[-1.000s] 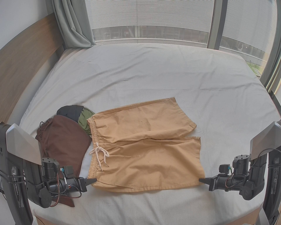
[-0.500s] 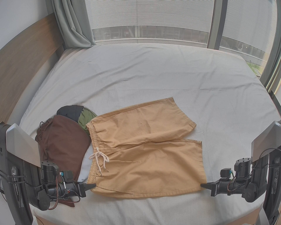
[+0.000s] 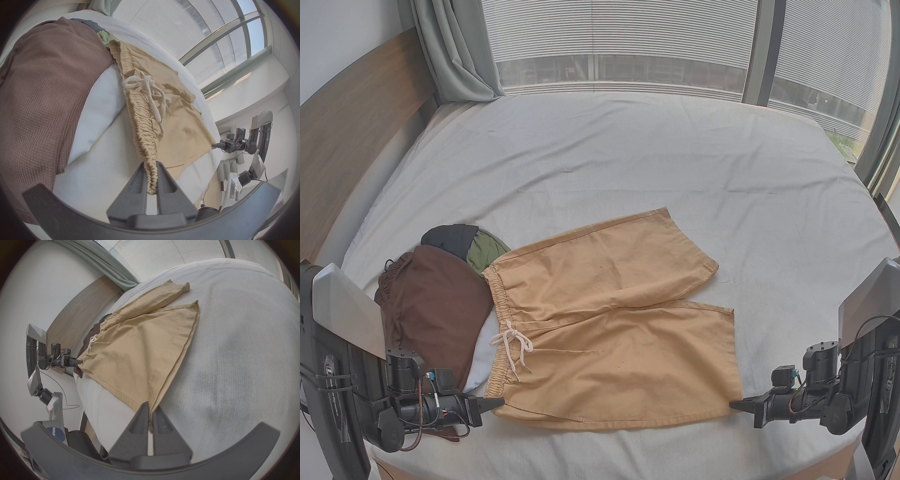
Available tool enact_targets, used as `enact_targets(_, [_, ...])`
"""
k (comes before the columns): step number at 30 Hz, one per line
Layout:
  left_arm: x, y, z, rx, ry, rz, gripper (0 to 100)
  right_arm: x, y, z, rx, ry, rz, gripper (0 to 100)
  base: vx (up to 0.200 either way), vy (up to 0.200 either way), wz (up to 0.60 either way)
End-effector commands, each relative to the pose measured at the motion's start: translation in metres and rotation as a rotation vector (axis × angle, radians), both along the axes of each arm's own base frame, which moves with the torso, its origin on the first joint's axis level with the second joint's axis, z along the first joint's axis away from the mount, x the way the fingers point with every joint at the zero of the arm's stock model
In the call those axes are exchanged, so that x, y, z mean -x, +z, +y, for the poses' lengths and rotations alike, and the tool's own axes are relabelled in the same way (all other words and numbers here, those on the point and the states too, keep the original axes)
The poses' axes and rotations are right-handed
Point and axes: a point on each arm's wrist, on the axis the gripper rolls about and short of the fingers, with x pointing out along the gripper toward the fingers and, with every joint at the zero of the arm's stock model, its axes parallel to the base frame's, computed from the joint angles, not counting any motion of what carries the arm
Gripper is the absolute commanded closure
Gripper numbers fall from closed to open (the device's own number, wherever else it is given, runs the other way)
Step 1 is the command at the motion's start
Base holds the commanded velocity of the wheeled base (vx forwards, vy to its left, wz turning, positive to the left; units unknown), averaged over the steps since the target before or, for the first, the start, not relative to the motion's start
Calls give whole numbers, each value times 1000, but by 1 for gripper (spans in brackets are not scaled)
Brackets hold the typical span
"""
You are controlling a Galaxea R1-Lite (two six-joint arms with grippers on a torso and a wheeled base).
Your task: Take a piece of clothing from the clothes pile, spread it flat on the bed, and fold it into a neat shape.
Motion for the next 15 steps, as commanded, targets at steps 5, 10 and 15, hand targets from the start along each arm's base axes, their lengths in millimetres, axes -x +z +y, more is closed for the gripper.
enact_targets(5, [11,-1,1,-30,-39,12,100,6,-1,-4,11,44,-4,100,0,0,0])
enact_targets(10, [12,-2,3,-36,-58,4,100,7,-3,-7,6,68,-5,100,0,0,0])
enact_targets(15, [11,0,3,-33,-57,-7,100,6,0,-6,0,72,-21,100,0,0,0])
